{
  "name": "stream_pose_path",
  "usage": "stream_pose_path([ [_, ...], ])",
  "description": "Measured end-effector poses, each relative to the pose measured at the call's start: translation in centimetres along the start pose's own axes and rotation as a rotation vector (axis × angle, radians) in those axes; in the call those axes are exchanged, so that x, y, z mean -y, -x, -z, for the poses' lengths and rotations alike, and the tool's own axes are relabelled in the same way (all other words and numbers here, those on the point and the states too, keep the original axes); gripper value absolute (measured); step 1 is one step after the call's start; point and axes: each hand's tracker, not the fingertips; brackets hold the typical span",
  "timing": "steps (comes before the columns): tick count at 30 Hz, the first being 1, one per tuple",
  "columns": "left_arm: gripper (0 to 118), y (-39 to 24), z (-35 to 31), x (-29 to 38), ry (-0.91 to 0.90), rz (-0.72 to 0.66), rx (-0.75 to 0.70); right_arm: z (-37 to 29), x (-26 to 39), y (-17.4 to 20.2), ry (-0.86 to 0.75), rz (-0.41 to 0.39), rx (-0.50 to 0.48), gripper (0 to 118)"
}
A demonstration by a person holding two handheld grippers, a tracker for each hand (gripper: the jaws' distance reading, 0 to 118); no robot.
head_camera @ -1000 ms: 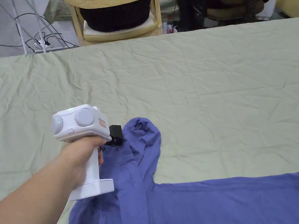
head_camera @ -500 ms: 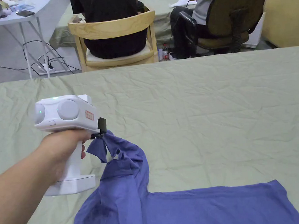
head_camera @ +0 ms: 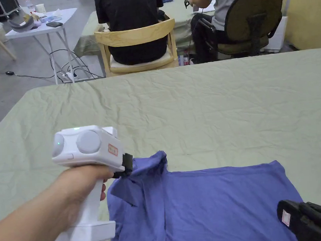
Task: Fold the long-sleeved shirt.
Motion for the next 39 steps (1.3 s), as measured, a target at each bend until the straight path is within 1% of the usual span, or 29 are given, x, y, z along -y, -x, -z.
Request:
stream_pose_path([
  [3,2,1.2,2.8,4.4,0.083,-0.112,-0.003,-1.1,1.0,0.9,0.007,-0.007,-0.097,3],
  [5,2,1.4,3.9,7.3,0.148,-0.162,0.002,-1.8,1.5,1.3,0.012,-0.039,-0.101,3],
  [8,2,0.9,4.6,10.6,0.190,-0.148,0.018,-2.5,1.9,1.5,0.011,-0.087,-0.080,3],
  [11,3,0.9,4.9,12.4,0.225,-0.153,0.030,-2.7,2.0,1.4,0.009,-0.105,-0.084,3],
  [12,13,1.1,5.1,12.7,0.232,-0.155,0.053,-2.7,2.0,1.4,0.004,-0.107,-0.085,3],
  [13,38,1.2,5.3,12.7,0.236,-0.141,0.071,-2.7,2.0,1.4,0.001,-0.108,-0.084,3],
  [14,82,1.0,5.2,12.5,0.210,-0.099,0.079,-2.8,1.9,1.4,-0.001,-0.112,-0.083,3],
  [15,118,0.7,4.7,12.5,0.148,-0.078,0.075,-2.7,1.9,1.5,-0.003,-0.116,-0.083,3],
  [16,116,0.9,4.0,12.0,0.035,-0.061,0.110,-2.7,1.9,1.5,-0.006,-0.125,-0.083,3],
  [17,111,1.2,2.9,11.2,-0.088,-0.055,0.144,-2.6,1.9,1.5,-0.013,-0.142,-0.086,3],
  [18,111,1.4,2.5,10.1,-0.131,-0.063,0.109,-2.4,1.9,1.6,-0.025,-0.173,-0.089,3],
  [20,113,2.0,2.1,8.1,-0.104,-0.122,0.041,-1.9,2.2,1.4,-0.016,-0.190,-0.086,3],
  [21,111,2.4,2.3,7.2,-0.095,-0.140,0.017,-1.5,2.2,1.4,-0.011,-0.191,-0.084,3],
  [22,98,2.8,2.5,6.4,-0.082,-0.173,-0.013,-1.2,2.2,1.3,-0.006,-0.188,-0.084,3],
  [23,65,3.2,2.7,5.7,-0.053,-0.188,-0.016,-0.8,2.2,1.1,-0.001,-0.184,-0.087,3],
  [24,0,3.6,3.1,4.9,-0.054,-0.174,-0.010,-0.5,2.2,1.0,0.006,-0.179,-0.089,3],
  [25,4,4.1,4.0,4.0,-0.063,-0.159,-0.019,0.0,2.2,0.8,0.013,-0.176,-0.089,3],
  [26,3,4.5,4.5,3.3,-0.082,-0.160,-0.090,0.5,2.2,0.5,0.018,-0.177,-0.087,3],
  [28,4,6.1,6.2,1.7,-0.083,-0.212,-0.067,1.6,2.0,-0.1,0.031,-0.174,-0.077,3],
  [29,15,6.8,7.3,0.7,-0.067,-0.245,-0.021,2.2,1.8,-0.4,0.039,-0.169,-0.070,3],
  [30,15,7.4,8.3,-0.1,-0.067,-0.275,-0.019,3.0,1.6,-0.8,0.048,-0.161,-0.063,3],
  [31,23,8.1,9.5,-0.9,-0.078,-0.308,-0.031,3.7,1.4,-1.1,0.058,-0.155,-0.056,3],
  [32,35,8.6,10.9,-1.8,-0.094,-0.312,-0.026,4.7,1.1,-1.4,0.070,-0.150,-0.045,3],
  [33,91,9.0,12.2,-2.4,-0.095,-0.304,-0.014,5.4,0.8,-1.6,0.077,-0.147,-0.038,3],
  [34,118,9.2,13.4,-2.7,-0.110,-0.291,0.013,6.3,0.5,-1.9,0.085,-0.144,-0.030,3],
  [35,115,9.4,14.9,-3.3,-0.116,-0.304,0.039,7.2,0.1,-2.2,0.093,-0.137,-0.026,3],
  [36,110,9.6,16.1,-3.6,-0.094,-0.289,0.003,8.0,-0.1,-2.4,0.099,-0.127,-0.025,3],
  [38,111,9.3,18.3,-3.8,-0.031,-0.249,-0.033,9.7,-0.7,-2.9,0.115,-0.114,-0.019,3],
  [39,111,7.9,18.3,-3.7,-0.011,-0.229,-0.032,10.5,-1.0,-3.2,0.122,-0.111,-0.013,3],
])
